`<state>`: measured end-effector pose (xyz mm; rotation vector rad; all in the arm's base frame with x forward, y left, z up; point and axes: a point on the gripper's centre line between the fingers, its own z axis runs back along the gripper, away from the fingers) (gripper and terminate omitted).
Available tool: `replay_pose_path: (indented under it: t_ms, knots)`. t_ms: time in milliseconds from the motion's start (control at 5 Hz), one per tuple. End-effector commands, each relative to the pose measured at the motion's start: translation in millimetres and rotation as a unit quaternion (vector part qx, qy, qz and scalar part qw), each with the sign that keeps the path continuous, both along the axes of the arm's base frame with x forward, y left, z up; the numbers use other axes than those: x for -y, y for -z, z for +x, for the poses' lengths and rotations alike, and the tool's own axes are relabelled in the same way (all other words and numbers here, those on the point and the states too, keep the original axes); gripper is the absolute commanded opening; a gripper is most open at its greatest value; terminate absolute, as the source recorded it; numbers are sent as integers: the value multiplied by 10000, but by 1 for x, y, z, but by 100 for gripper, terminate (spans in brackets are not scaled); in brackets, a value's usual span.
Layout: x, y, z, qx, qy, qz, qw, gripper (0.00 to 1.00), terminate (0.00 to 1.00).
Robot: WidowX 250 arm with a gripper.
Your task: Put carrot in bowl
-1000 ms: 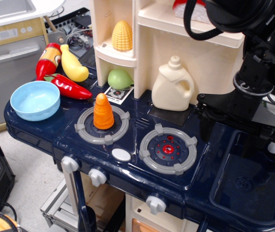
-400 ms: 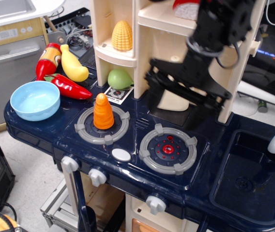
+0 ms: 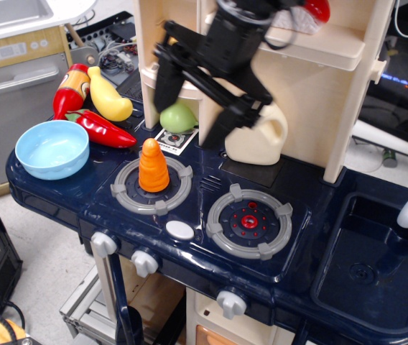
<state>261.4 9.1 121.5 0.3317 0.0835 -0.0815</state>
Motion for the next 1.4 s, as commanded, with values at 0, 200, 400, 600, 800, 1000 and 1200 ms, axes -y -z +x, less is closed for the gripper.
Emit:
replay_pose_path:
  t_ms: [0,200,400,600,800,1000,1200]
  knots:
    - [-30,-1,8,955,282,-95,9950,100,0]
    - [-37,16,8,1195,280,-327,9919,100,0]
    - [-35,27,12,1316,270,-498,9897,100,0]
    - [-39,43,16,1415,371,-759,9863,100,0]
    - [-34,58,20,1489,323,-1008,9832,100,0]
    - [-31,69,17,1514,247,-993,9832,0,0]
    - [-34,57,15,1413,264,-887,9856,0,0]
